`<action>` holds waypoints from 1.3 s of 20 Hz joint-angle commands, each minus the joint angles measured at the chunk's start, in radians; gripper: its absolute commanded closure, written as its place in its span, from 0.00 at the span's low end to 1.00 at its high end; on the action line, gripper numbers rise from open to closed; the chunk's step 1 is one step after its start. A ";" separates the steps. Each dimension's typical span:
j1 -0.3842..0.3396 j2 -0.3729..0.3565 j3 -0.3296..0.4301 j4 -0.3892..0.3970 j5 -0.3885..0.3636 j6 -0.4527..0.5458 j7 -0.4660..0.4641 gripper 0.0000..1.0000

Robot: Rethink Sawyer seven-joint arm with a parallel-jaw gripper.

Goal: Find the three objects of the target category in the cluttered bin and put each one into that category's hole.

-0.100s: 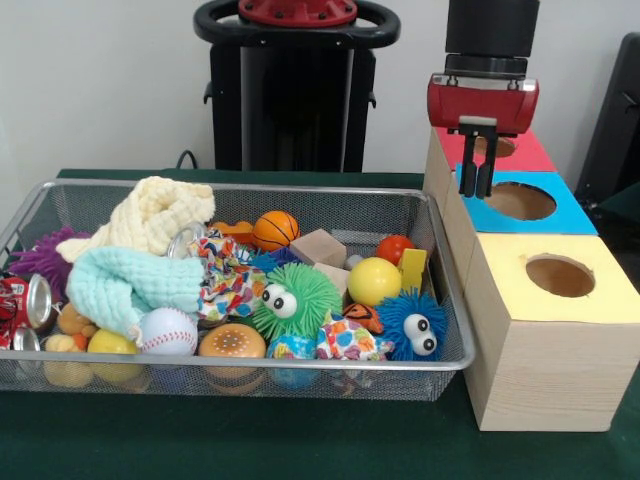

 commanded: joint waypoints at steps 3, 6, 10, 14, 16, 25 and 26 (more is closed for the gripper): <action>-0.029 -0.078 -0.022 -0.113 -0.039 0.281 0.061 1.00; -0.042 -0.088 -0.021 -0.127 -0.051 0.317 0.050 1.00; -0.054 -0.095 -0.022 -0.138 -0.059 0.339 0.046 1.00; -0.073 -0.098 -0.012 -0.131 -0.065 0.329 0.040 1.00; -0.071 -0.106 -0.017 -0.132 -0.071 0.343 0.046 1.00; -0.070 -0.126 -0.016 -0.119 -0.086 0.346 0.066 1.00; -0.071 -0.127 -0.015 -0.121 -0.087 0.349 0.066 1.00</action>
